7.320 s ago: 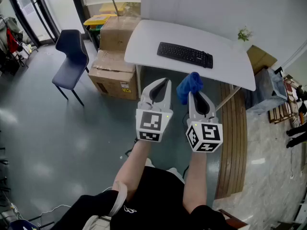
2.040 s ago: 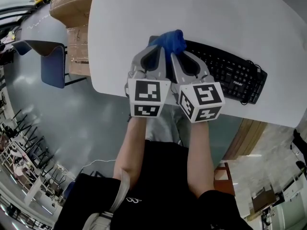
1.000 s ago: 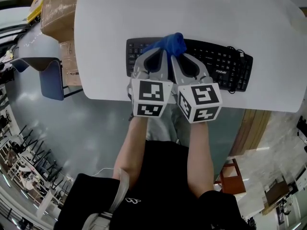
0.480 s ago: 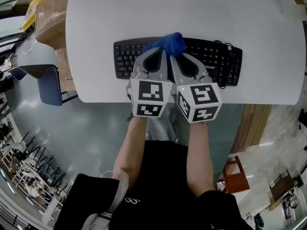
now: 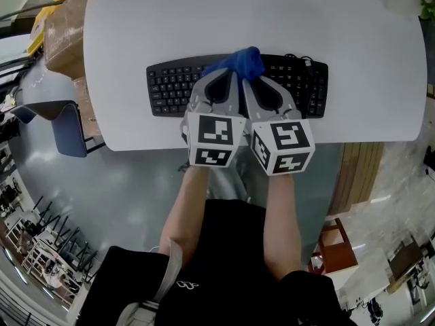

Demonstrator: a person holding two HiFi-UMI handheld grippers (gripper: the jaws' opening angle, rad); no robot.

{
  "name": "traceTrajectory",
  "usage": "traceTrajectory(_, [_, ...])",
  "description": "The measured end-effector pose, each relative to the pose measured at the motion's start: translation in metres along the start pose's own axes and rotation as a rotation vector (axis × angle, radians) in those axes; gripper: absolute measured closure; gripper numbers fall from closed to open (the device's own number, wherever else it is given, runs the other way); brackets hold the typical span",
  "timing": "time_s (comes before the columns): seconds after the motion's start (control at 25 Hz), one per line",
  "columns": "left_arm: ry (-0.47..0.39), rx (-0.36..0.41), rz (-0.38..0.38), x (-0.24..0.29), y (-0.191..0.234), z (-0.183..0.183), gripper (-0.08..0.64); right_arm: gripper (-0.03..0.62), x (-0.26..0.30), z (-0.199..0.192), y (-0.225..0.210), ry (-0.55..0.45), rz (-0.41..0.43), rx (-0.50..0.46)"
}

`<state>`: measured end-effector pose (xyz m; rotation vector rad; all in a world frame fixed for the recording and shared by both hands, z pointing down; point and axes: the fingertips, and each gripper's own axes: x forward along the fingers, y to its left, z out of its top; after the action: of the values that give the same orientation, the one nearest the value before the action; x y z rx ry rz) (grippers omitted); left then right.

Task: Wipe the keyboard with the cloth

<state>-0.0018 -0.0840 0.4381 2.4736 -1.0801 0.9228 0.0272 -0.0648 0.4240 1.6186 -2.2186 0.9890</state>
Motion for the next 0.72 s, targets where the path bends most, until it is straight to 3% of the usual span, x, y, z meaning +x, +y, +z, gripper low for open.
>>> traceTrajectory(0.72, [-0.016, 0.037, -0.073, 0.031, -0.066, 0.03, 0.574, 0.552, -0.042, 0.01, -0.064, -0.025, -0.09, 0.039])
